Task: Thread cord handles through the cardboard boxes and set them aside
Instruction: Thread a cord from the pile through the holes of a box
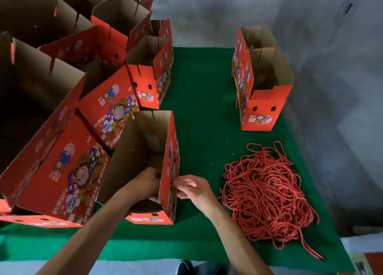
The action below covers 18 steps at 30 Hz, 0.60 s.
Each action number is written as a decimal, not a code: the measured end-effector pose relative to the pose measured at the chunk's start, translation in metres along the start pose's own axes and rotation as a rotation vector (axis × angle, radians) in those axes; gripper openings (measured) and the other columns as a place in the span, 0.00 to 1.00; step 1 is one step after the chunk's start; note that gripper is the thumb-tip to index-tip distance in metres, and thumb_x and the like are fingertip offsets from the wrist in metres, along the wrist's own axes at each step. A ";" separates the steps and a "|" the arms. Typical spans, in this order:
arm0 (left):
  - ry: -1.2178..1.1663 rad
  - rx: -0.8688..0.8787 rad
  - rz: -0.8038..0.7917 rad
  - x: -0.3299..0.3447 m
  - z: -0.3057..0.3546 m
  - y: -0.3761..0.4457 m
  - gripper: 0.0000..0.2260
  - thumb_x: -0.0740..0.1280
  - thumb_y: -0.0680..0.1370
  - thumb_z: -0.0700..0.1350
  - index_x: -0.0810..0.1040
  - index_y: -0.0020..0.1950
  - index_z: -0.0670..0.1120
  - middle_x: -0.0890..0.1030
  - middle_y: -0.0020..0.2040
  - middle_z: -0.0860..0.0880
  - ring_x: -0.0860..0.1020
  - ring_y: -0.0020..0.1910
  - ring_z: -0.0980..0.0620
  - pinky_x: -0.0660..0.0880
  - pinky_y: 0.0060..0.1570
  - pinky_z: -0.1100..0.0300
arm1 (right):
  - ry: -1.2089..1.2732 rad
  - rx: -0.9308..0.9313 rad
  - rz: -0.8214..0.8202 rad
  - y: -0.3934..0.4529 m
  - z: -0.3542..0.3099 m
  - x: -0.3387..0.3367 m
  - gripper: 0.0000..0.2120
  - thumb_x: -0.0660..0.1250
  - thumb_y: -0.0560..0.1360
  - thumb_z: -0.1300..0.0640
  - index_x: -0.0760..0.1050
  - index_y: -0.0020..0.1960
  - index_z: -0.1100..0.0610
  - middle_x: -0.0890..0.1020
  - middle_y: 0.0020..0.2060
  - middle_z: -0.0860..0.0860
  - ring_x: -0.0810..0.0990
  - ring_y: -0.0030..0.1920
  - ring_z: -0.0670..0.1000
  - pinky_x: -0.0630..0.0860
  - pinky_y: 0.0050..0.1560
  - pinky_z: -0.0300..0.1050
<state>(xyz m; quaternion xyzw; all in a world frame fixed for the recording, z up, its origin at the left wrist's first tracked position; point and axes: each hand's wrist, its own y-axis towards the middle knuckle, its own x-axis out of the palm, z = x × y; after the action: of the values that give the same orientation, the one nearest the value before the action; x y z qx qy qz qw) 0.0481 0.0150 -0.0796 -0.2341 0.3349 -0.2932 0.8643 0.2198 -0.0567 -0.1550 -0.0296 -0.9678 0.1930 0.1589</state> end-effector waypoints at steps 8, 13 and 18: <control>-0.178 -0.075 -0.030 -0.006 0.008 -0.017 0.06 0.70 0.81 0.50 0.80 0.53 0.49 0.87 0.40 0.53 0.87 0.40 0.55 0.80 0.34 0.66 | -1.520 0.485 0.169 -0.012 0.036 -0.067 0.13 0.65 0.80 0.63 0.78 0.64 0.58 0.83 0.60 0.54 0.83 0.59 0.55 0.78 0.49 0.45; -0.261 -0.073 -0.040 -0.007 0.007 -0.018 0.05 0.69 0.82 0.47 0.80 0.55 0.47 0.87 0.48 0.46 0.87 0.44 0.48 0.83 0.39 0.61 | -1.568 0.513 0.100 -0.012 0.036 -0.076 0.20 0.66 0.79 0.62 0.74 0.70 0.58 0.83 0.60 0.52 0.83 0.59 0.52 0.79 0.56 0.45; -0.284 -0.110 -0.070 -0.009 0.006 -0.019 0.08 0.67 0.83 0.48 0.78 0.60 0.46 0.87 0.50 0.44 0.87 0.46 0.48 0.83 0.40 0.61 | -1.374 0.493 0.066 -0.003 0.022 -0.070 0.17 0.69 0.76 0.46 0.66 0.37 0.52 0.70 0.31 0.47 0.70 0.31 0.49 0.67 0.35 0.43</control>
<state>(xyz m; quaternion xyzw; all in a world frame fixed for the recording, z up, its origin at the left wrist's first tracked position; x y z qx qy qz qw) 0.0406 0.0088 -0.0605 -0.3316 0.2166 -0.2682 0.8782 0.2788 -0.0756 -0.1933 0.1055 -0.7761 0.3851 -0.4881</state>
